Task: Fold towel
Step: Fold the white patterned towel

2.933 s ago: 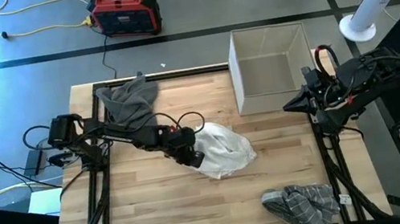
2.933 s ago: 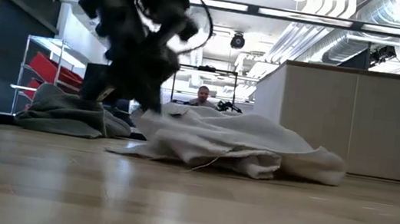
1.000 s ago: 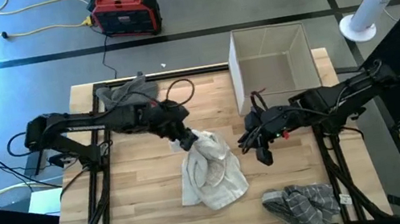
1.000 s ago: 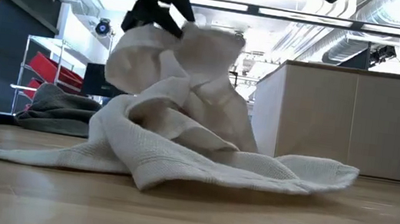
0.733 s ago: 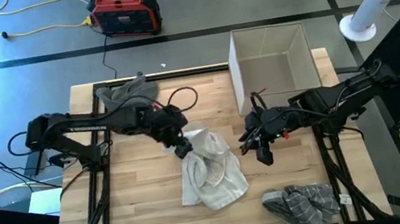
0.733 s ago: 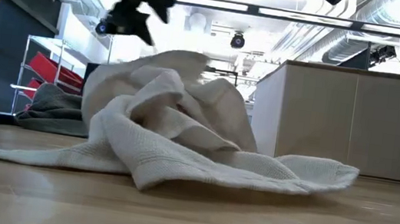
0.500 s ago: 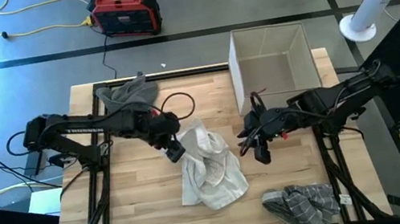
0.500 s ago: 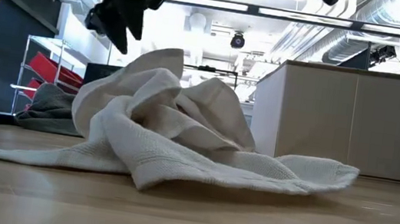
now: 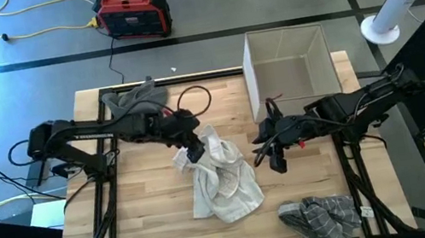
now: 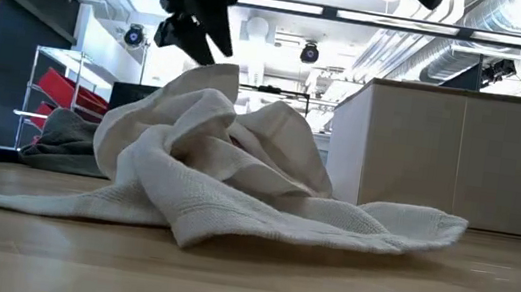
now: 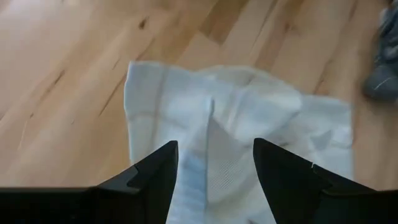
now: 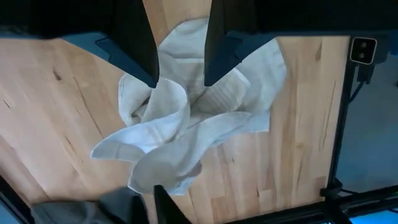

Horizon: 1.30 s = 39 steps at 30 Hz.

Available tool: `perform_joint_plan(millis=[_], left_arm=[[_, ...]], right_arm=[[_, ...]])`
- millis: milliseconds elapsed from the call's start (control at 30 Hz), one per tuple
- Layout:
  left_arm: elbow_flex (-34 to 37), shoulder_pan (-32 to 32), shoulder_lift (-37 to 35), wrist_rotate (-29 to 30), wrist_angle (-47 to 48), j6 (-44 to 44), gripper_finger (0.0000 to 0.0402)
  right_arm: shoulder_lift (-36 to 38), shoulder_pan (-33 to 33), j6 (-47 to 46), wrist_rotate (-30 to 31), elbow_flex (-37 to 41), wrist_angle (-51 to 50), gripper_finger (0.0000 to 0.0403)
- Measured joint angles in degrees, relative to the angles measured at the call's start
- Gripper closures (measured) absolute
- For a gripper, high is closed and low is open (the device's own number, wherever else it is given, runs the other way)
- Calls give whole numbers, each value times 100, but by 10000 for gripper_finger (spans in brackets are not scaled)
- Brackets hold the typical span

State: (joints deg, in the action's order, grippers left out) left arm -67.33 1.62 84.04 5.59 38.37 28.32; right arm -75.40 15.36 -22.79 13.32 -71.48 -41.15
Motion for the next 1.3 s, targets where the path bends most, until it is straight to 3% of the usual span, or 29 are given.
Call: perform_joint_plan(millis=[233, 367, 433, 633, 767, 967, 1300], left_arm=[[0, -7, 300, 390, 77, 79, 256], [7, -8, 356, 204, 93, 103, 365], [-36, -51, 293, -161, 108, 205, 390], [-426, -623, -202, -1924, 220, -31, 399], [-461, -1352, -563, -2646, 652, -208, 399], [-392, -2202, -676, -2693, 1527, 385, 400], [1196, -2762, -679, -1993, 471, 1127, 401]], right_arm=[[0, 2, -270, -12, 4, -282, 289], [0, 4, -288, -24, 4, -305, 289], [0, 4, -288, -24, 4, -323, 289], [2, -23, -286, -115, 4, -307, 289], [-144, -357, -445, -885, 4, -72, 289], [-892, -1016, -383, -1561, -1, 844, 288], [-2622, -1715, 656, -1778, -1252, 1324, 288]])
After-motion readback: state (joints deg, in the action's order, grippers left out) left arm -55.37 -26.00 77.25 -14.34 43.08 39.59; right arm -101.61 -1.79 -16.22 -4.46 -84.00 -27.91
